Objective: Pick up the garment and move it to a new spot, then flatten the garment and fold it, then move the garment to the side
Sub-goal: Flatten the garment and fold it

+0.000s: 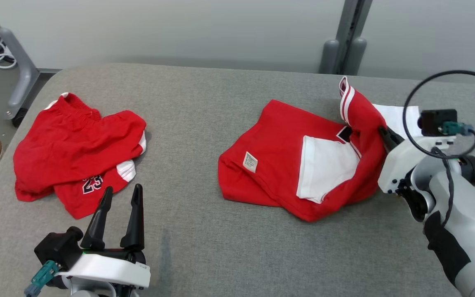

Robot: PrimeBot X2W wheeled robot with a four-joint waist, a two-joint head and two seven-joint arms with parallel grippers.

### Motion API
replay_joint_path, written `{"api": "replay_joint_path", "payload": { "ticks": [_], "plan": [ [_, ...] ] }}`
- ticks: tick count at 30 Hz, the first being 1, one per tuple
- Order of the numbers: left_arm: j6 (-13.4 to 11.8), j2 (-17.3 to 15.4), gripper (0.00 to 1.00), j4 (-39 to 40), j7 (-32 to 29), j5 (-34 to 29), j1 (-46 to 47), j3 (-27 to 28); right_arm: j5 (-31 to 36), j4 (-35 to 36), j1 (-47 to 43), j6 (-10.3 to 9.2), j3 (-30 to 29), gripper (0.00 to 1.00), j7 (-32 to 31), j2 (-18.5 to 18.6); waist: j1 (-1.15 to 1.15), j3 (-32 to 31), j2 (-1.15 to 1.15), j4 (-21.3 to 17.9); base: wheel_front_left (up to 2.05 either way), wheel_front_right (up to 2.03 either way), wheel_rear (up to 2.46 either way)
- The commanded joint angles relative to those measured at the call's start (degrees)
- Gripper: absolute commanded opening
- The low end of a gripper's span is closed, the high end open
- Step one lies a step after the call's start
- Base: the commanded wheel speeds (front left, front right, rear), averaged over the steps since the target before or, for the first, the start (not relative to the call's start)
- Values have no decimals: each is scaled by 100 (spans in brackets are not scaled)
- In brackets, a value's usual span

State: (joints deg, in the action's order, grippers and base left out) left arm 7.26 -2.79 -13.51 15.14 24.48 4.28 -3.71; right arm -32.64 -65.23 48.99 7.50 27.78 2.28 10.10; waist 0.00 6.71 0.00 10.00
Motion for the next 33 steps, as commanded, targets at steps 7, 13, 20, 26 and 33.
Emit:
{"api": "replay_joint_path", "payload": {
  "ticks": [7, 13, 20, 26, 33],
  "plan": [
    [27, -87, 100, 67, 7, -121, 39, 48, -595, 522, -857, 1, -783, 0, 1189, 69, 0, 140, 0, -617, 0, 0, 0],
    [25, -151, 100, 77, 7, -122, 117, -1, -1280, 1569, -1701, 1, -1846, 0, 1304, -38, 0, 235, 0, -924, 0, 0, 0],
    [28, -213, 100, 40, 7, -95, 152, -32, -933, 2178, -2491, 1, -2732, 100, 1298, -109, 0, 247, 0, -1106, 0, 0, 0],
    [25, -218, 100, 4, 7, -85, 154, -56, -382, 2533, -2965, 1, -3550, 100, 1296, -174, 0, 203, 0, -1199, 0, 0, 0],
    [26, -230, 100, -47, 7, -65, 73, -48, 235, 3382, -3294, 1, -4020, 100, 1295, -209, 0, 53, 0, -1208, 0, 0, 0]
  ]
}}
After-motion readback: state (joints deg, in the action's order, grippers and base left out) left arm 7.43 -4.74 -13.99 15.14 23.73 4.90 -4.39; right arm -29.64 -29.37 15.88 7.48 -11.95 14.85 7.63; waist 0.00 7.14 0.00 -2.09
